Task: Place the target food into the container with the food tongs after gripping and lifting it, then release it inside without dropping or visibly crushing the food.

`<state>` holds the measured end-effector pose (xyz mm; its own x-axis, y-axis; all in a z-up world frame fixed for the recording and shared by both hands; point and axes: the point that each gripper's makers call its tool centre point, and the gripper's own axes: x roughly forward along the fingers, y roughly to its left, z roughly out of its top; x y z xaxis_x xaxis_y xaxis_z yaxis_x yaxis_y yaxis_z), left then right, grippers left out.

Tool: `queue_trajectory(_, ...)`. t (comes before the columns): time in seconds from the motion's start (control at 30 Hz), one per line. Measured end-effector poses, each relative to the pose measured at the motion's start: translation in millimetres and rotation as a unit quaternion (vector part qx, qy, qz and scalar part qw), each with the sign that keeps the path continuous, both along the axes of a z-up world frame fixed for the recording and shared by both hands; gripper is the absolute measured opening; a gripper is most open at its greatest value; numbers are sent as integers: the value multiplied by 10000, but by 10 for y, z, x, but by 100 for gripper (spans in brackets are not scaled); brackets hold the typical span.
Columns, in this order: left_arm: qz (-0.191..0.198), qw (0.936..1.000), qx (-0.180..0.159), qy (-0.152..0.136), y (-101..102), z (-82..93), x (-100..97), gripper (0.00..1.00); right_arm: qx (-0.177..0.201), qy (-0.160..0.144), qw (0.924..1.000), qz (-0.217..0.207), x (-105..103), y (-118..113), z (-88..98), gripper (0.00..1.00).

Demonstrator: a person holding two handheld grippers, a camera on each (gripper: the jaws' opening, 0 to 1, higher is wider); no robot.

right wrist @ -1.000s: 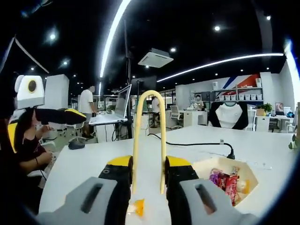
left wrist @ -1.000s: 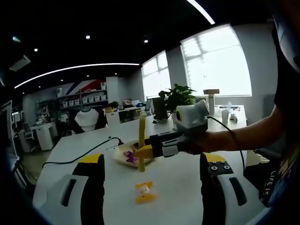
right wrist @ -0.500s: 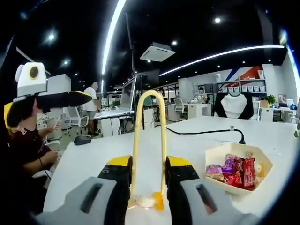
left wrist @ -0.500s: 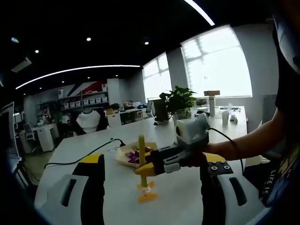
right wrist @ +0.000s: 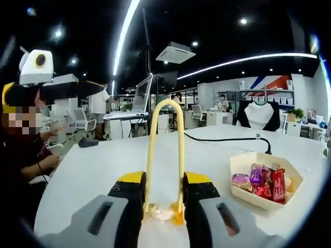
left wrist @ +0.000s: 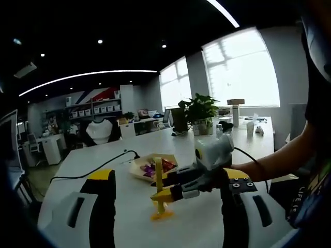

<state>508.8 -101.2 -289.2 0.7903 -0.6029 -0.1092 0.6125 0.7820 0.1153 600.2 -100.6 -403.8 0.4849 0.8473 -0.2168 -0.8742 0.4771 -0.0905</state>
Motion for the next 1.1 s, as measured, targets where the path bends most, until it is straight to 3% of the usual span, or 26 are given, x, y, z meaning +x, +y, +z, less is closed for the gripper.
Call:
queue_trajectory(0.07,-3,10000,12,3,2,-5,4,88,291,106,9995,32,-21,35,52,25)
queue_trajectory(0.13,6,10000,3,5,9,-8,13,88,274,166,9995,-47,39,31,24,24)
queue_trajectory(0.2,17,10000,8,21,14,-17,19,88,-81,160,9998,-58,59,41,-46,24)
queue_trajectory(0.27,16,10000,-7,24,13,-16,26,88,-842,231,9962,-74,69,9,-268,23)
queue_trajectory(0.3,16,10000,-6,30,13,-18,28,88,-925,211,9955,-26,58,16,-306,23)
queue_trajectory(0.37,23,10000,12,21,24,-13,28,88,-205,506,9984,-134,44,53,-193,22)
queue_trajectory(0.4,32,10000,12,-4,39,2,23,88,-67,708,9964,-451,113,-22,-197,20)
queue_trajectory(0.43,38,10000,10,-8,46,5,22,88,-95,586,9969,-517,141,-41,-188,20)
queue_trajectory(0.47,51,10000,8,-3,58,6,23,88,-331,280,9984,-364,125,-34,-194,20)
queue_trajectory(0.57,94,10000,5,30,92,-17,37,88,-300,503,9976,-356,108,-23,-184,20)
queue_trajectory(0.67,107,9999,5,52,101,-32,44,88,-437,397,9977,-328,112,-36,-193,19)
queue_trajectory(0.87,84,10000,0,26,86,-14,52,88,-529,487,9970,-281,73,-66,-153,19)
queue_trajectory(1.1,85,9999,48,69,100,-88,86,88,-367,679,9967,-232,-8,-137,-72,20)
